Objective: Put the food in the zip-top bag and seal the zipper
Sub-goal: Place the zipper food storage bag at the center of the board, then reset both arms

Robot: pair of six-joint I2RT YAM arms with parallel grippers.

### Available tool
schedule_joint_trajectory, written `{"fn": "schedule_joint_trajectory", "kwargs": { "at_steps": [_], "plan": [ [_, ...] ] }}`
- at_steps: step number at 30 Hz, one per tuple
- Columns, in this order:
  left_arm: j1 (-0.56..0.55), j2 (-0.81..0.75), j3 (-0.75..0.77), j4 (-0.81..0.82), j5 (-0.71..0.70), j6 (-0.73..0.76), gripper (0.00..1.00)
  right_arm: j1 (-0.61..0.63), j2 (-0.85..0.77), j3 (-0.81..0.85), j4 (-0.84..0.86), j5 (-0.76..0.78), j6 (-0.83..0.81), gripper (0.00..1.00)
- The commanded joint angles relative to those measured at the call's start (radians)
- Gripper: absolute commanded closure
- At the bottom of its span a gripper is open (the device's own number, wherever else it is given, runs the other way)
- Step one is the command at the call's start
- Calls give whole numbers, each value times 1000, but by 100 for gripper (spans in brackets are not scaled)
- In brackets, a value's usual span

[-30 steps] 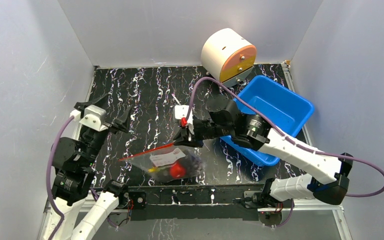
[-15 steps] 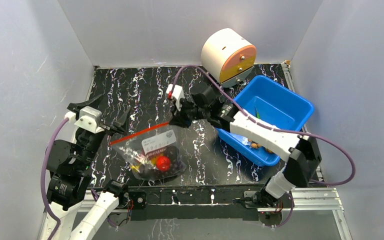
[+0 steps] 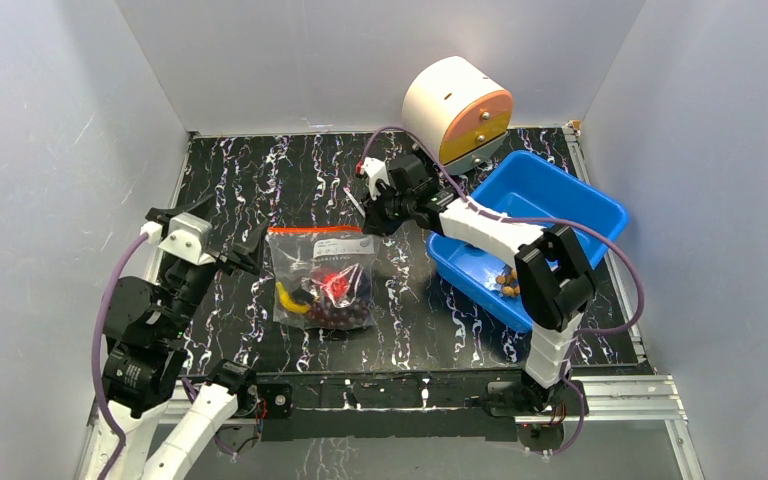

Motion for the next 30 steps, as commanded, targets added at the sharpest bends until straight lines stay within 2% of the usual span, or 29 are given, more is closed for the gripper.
{"fn": "schedule_joint_trajectory", "kwargs": {
  "at_steps": [1, 4, 8, 12, 14, 16, 19, 26, 30],
  "plan": [
    [3, 0, -18, 4, 18, -16, 3, -7, 12, 80, 66, 29, 8, 90],
    [3, 5, -25, -1, 12, -16, 2, -13, 21, 116, 53, 41, 13, 84],
    [2, 19, -37, -19, 1, -41, 2, -14, -10, 144, 29, 94, 31, 59],
    [2, 46, -42, -43, -24, -108, 2, -15, -115, 113, 10, 124, 72, 40],
    [2, 58, -49, -44, -45, -156, 2, -14, -182, 84, -7, 126, 98, 26],
    [2, 72, -53, -50, -82, -212, 1, -16, -260, 43, -12, 131, 136, 4],
    [2, 112, -34, -90, -135, -324, 2, -15, -389, -15, -21, 158, 200, 2],
    [3, 226, 36, -216, -194, -489, 2, -14, -590, -75, -160, 370, 388, 2],
    [2, 291, 49, -274, -160, -544, 1, -14, -700, -130, -191, 489, 494, 2]
  ]
}}
